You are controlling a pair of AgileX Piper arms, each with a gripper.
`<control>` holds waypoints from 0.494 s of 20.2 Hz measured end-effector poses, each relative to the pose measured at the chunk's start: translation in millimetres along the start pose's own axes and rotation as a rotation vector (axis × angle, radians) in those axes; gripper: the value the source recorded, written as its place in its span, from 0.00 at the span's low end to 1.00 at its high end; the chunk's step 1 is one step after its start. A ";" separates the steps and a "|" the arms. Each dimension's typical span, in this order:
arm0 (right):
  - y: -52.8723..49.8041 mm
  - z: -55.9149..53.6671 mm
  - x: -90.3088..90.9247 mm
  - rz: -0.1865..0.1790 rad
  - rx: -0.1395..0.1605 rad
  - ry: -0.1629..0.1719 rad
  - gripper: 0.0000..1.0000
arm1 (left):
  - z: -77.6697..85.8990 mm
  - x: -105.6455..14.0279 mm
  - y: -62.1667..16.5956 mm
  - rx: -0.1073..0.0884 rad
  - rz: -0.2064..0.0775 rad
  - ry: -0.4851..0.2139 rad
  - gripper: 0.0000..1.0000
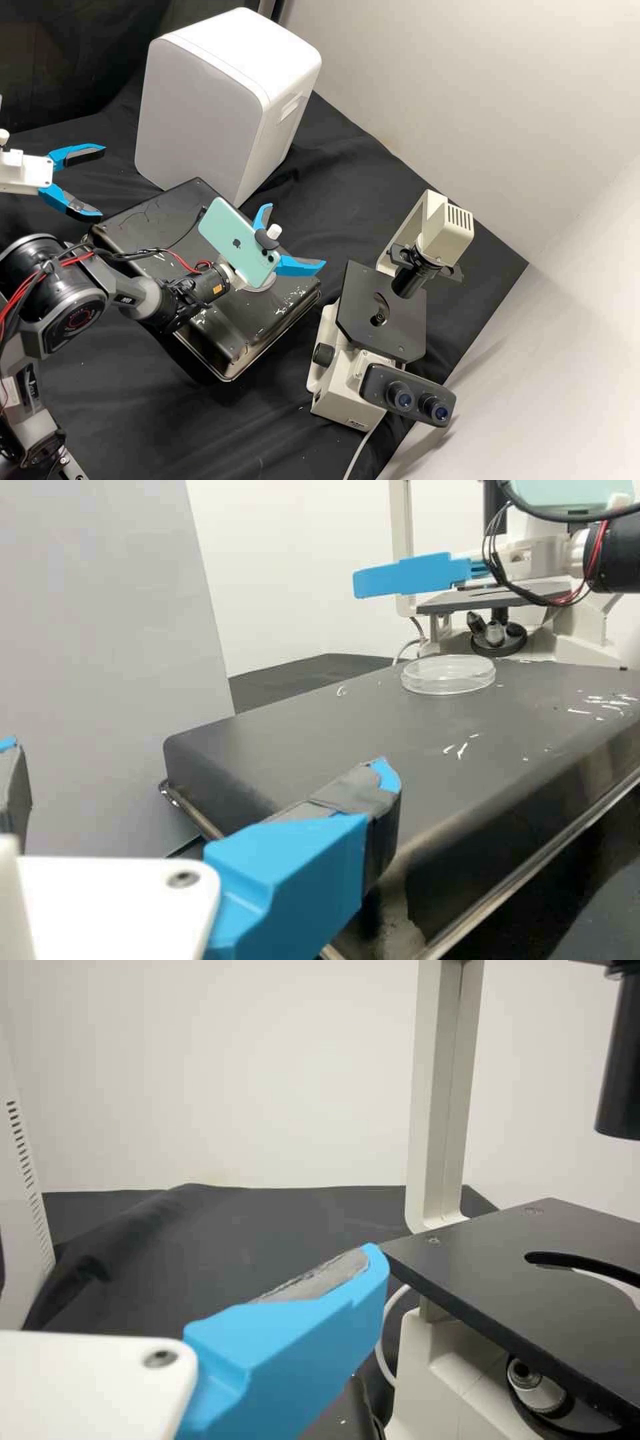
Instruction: Place the petri dish on the microscope
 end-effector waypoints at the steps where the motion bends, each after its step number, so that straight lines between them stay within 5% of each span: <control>1: 0.0 0.0 0.0 0.000 0.000 0.000 1.00 | 0.0 0.0 0.0 0.000 0.000 0.000 1.00; 10: -1.1 4.8 -11.8 0.023 -0.001 0.016 1.00 | 0.0 0.0 0.0 0.000 0.000 0.000 1.00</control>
